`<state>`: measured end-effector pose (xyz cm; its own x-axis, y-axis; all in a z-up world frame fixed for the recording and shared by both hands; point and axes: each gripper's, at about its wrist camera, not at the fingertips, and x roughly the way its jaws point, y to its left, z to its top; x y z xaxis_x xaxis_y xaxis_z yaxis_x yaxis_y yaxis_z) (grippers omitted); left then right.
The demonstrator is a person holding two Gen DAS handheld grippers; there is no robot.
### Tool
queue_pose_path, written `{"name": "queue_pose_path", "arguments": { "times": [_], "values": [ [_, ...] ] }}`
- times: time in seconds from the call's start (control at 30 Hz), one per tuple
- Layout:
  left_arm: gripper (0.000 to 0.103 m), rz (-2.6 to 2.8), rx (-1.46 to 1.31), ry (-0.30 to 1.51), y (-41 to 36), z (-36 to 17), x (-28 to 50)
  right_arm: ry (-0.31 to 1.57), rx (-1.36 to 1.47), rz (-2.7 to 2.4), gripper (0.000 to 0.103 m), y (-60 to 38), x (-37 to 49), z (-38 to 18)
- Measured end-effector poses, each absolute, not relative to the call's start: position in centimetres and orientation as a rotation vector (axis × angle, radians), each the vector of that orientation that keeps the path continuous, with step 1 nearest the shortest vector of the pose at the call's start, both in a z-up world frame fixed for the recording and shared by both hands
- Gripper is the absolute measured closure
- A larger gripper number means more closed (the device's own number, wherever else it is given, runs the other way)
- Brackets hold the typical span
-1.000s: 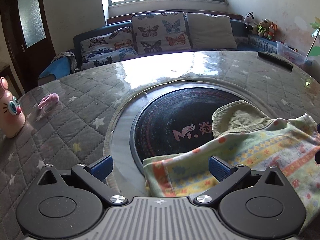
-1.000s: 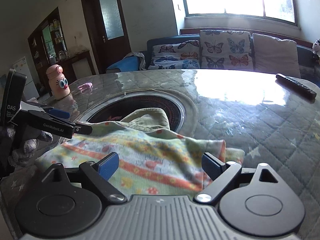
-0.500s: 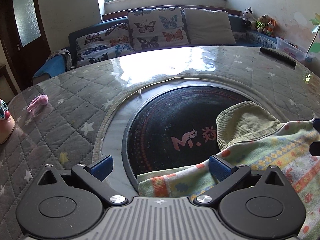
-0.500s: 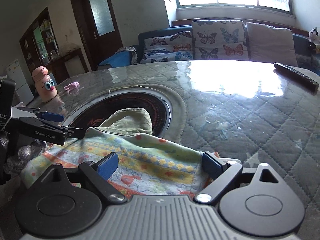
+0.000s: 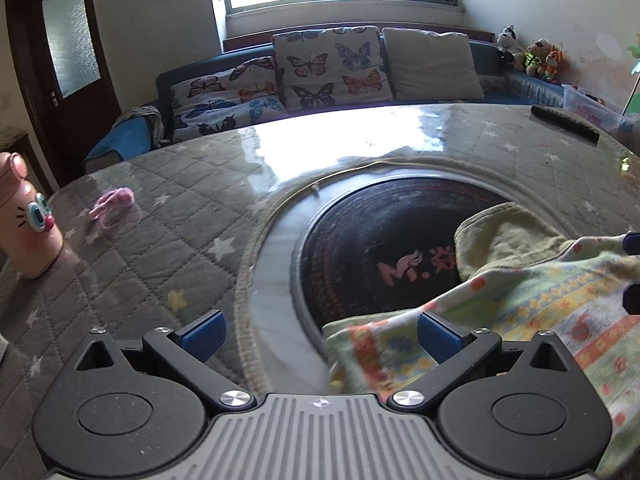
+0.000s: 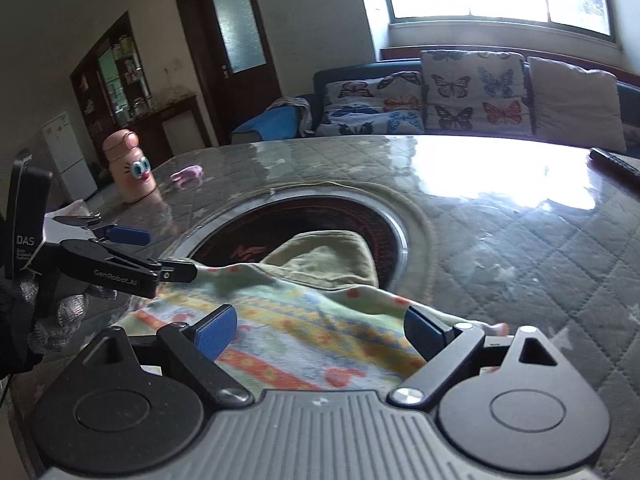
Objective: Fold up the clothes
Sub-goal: 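Grasp the folded edge of the green shirt with both grippers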
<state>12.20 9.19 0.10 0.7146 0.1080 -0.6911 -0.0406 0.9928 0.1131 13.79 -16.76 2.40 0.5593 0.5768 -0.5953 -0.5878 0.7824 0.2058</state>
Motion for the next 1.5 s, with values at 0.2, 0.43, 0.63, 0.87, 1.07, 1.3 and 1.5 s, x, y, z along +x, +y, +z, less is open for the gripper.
{"name": "queue_pose_path", "arguments": {
  "times": [0.2,0.43,0.63,0.87,1.07,1.3,1.5],
  "values": [
    [0.0,0.115,0.068,0.783,10.7,-0.6,11.8,0.693,-0.059,0.743,0.011,-14.5,12.6,2.6],
    [0.0,0.13,0.056,0.772,11.3,-0.4,11.8,0.676,-0.119,0.78,0.011,-12.5,11.4,2.6],
    [0.0,0.142,0.052,0.764,11.8,0.1,11.7,0.651,-0.22,0.795,0.011,-9.8,10.2,2.8],
    [0.0,0.13,0.055,0.747,11.9,0.8,11.0,0.602,-0.339,0.85,0.011,-5.8,8.6,2.5],
    [0.0,0.135,0.024,0.736,12.5,1.5,10.1,0.592,-0.466,0.89,0.011,-3.0,6.4,1.0],
    [0.0,0.129,-0.043,0.734,12.8,2.2,8.6,0.526,-0.497,0.93,0.012,-3.0,4.4,2.6],
    [0.0,0.113,-0.133,0.755,12.8,2.3,7.7,0.514,-0.583,1.016,0.029,-2.1,2.1,2.5]
  ]
}}
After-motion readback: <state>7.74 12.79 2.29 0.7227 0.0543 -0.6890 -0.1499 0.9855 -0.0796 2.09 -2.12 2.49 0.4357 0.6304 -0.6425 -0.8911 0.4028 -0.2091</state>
